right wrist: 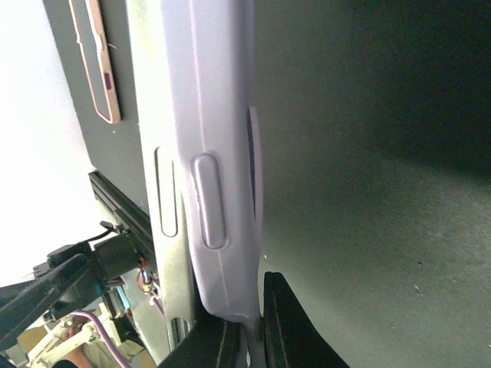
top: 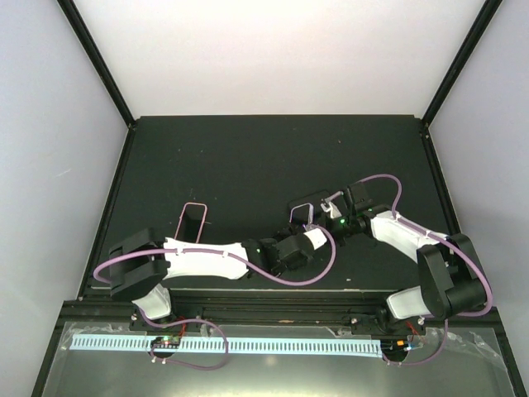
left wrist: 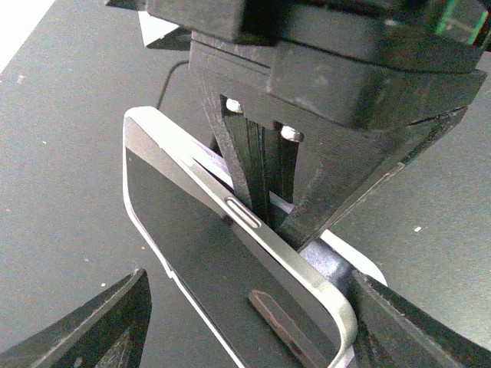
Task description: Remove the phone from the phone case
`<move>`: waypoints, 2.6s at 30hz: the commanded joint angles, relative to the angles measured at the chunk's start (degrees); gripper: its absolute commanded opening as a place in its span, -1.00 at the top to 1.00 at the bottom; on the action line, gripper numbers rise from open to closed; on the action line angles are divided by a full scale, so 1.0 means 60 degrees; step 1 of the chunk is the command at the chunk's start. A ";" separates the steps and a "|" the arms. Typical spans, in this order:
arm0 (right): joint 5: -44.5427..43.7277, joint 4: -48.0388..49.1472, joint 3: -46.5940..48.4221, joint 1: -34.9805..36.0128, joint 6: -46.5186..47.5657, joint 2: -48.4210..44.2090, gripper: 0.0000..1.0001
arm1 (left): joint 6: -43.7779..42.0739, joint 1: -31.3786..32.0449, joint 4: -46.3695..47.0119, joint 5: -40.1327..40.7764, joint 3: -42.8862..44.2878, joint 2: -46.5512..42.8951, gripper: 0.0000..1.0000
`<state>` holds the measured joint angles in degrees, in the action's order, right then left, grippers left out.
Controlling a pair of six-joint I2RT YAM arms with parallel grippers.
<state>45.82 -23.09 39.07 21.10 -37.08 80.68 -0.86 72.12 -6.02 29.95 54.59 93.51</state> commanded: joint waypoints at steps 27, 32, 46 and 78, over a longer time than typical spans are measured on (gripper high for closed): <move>0.1038 0.0349 0.0094 0.0013 0.0240 -0.0125 0.99 | 0.0444 -0.0014 0.0289 0.1912 -0.0331 -0.0733 0.93; 0.0762 0.0216 0.0169 0.0007 0.0453 -0.0132 0.99 | 0.0709 -0.0116 0.0429 0.1589 -0.0408 -0.0843 0.97; -0.0985 -0.0323 0.0329 0.0002 0.1301 -0.0639 0.99 | 0.1394 -0.0637 0.1047 0.0633 -0.1086 -0.1761 0.97; -0.4674 -0.1337 0.1831 -0.1509 0.5412 -0.1146 0.99 | 0.0986 -0.2790 0.2930 -0.1340 -0.2100 -0.3208 0.97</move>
<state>21.63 -34.35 50.52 12.45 -7.33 76.51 4.12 55.79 3.95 26.65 41.32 77.17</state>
